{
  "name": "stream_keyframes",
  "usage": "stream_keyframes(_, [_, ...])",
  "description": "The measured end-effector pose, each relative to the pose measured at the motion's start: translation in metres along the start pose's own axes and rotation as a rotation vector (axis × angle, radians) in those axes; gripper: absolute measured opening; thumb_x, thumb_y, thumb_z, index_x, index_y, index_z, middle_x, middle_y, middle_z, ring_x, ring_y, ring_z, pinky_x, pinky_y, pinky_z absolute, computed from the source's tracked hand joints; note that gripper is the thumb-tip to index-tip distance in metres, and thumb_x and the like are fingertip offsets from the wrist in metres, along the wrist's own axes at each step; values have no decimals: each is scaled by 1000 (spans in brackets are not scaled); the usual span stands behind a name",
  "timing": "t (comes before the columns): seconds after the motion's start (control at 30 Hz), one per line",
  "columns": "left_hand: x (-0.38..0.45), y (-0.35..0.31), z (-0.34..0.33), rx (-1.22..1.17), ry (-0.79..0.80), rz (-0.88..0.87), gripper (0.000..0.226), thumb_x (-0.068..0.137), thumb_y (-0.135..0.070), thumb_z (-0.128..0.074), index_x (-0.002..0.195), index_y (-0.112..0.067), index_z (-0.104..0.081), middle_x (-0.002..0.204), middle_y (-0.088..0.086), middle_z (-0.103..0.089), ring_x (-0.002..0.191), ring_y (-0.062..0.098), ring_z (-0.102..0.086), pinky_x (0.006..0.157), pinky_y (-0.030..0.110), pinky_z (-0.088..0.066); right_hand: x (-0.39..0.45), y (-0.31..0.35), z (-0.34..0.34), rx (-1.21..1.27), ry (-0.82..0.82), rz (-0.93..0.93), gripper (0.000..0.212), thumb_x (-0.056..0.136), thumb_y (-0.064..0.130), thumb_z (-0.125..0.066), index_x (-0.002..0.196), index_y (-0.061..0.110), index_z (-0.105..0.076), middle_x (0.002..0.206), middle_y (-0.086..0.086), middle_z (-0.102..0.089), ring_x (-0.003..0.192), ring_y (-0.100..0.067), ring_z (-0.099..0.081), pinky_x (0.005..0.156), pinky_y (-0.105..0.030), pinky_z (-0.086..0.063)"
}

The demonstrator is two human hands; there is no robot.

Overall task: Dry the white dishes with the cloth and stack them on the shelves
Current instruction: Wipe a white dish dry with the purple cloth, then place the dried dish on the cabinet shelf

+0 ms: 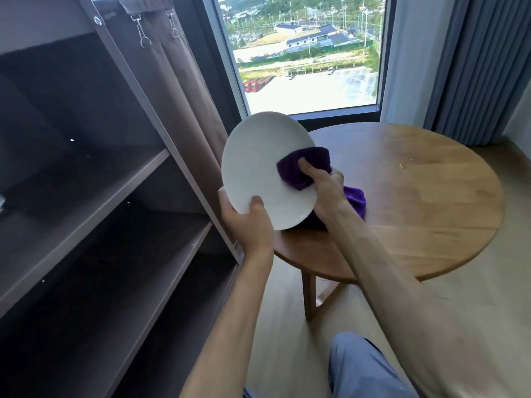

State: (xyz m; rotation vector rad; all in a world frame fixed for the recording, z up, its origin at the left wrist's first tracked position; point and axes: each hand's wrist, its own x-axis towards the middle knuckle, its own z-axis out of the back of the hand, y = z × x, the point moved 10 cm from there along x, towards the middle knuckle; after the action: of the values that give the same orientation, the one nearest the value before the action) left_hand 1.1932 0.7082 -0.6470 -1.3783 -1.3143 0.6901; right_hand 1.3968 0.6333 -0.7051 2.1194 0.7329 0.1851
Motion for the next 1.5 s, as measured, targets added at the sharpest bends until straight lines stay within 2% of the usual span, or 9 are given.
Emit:
stream_keyframes(0.23, [52,-62,-23,368,352,-233,41,72,-8,-64,102,-35,-66,92,-19,-67,92,-4,-64,60,15,-55,12,81,-31,-419,232,261,21,65,-3,-81,76,15,-76,79,-5,-77,75,-19,-74,64,-28,-58])
stream_keyframes(0.4, [26,-27,-8,-60,90,-38,52,81,-16,-75,128,-31,-61,117,-7,-70,102,8,-71,75,24,-59,12,43,-11,6,-10,141,21,70,-4,-80,85,7,-72,83,-8,-76,80,-26,-72,64,-38,-60])
stream_keyframes(0.53, [17,-19,-10,192,73,-143,46,85,7,-60,124,-17,-60,114,1,-68,104,8,-67,75,15,-56,-2,2,10,39,-68,4,18,73,-4,-79,87,4,-70,77,-8,-75,75,-27,-72,61,-36,-59])
stream_keyframes(0.77, [59,-71,-60,704,574,-309,40,81,4,-60,112,-21,-64,94,-11,-60,92,7,-59,53,3,-45,-2,63,-8,-257,21,316,20,74,12,-85,90,8,-73,82,-4,-73,80,-20,-69,67,-31,-58])
stream_keyframes(0.97, [57,-107,-50,798,392,-463,47,72,-10,-47,115,-11,-68,92,0,-67,87,16,-63,60,19,-46,-1,93,30,-129,-323,390,14,84,22,-78,74,20,-69,69,9,-68,70,-9,-66,70,-30,-57])
stream_keyframes(1.07, [57,-103,-22,724,254,-384,45,78,-1,-47,117,-12,-68,97,4,-71,94,20,-66,59,20,-51,-6,96,63,-673,-561,325,28,87,24,-69,110,9,-62,101,-3,-68,102,-24,-66,90,-34,-50])
stream_keyframes(1.17, [60,-70,2,411,172,-3,49,82,12,-44,117,-14,-67,101,0,-71,98,16,-66,60,17,-52,-16,75,31,-1128,-431,412,58,94,28,-60,145,5,-46,156,-21,-37,147,-32,-32,118,-44,-29])
stream_keyframes(1.3, [38,-39,19,202,135,394,55,82,21,-42,127,-3,-64,107,8,-71,100,28,-65,74,33,-60,-44,46,-34,-322,43,303,36,101,40,-40,109,20,-69,110,-16,-66,95,-19,-62,79,-37,-47])
stream_keyframes(1.5, [19,-71,49,42,219,285,71,69,5,-38,139,2,-50,118,14,-67,115,41,-64,95,54,-55,-70,16,-75,-62,214,16,54,71,9,-47,125,6,-53,116,-15,-53,103,-32,-53,62,-34,-54])
